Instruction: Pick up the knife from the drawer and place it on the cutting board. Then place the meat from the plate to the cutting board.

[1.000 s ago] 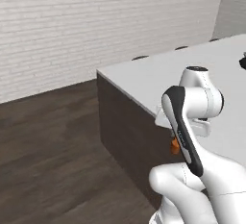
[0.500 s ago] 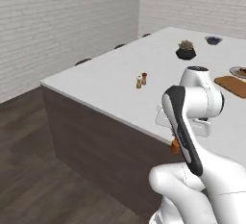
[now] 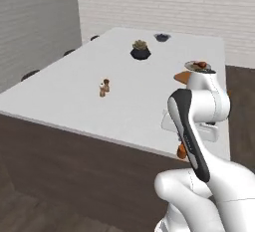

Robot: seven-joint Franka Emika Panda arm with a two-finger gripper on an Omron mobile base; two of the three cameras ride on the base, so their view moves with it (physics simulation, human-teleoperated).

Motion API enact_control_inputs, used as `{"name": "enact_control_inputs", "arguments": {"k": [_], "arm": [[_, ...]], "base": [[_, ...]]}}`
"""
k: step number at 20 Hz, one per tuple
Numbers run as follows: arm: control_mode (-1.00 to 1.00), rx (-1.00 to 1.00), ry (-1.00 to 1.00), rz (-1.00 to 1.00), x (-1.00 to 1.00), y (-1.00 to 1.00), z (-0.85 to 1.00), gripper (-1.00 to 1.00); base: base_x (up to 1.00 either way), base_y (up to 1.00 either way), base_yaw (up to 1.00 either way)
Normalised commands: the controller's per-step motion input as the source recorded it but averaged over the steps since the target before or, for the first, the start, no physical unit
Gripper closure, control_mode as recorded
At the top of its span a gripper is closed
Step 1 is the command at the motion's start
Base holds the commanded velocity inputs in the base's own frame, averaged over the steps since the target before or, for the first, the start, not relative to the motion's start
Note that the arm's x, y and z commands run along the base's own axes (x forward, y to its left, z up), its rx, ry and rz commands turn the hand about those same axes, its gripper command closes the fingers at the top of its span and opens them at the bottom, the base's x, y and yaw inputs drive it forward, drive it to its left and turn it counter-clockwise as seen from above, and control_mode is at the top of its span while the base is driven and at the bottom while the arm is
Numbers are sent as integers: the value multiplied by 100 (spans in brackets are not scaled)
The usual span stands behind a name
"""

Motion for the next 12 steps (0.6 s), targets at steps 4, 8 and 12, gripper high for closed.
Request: {"name": "enact_control_inputs", "arguments": {"k": [4, 8, 12], "arm": [[100, 0, 0, 0, 0, 0, 0, 100], [100, 0, 0, 0, 0, 0, 0, 100], [100, 0, 0, 0, 0, 0, 0, 100]], "base": [[0, -4, -55], [0, -45, -46], [0, -93, -31]]}}
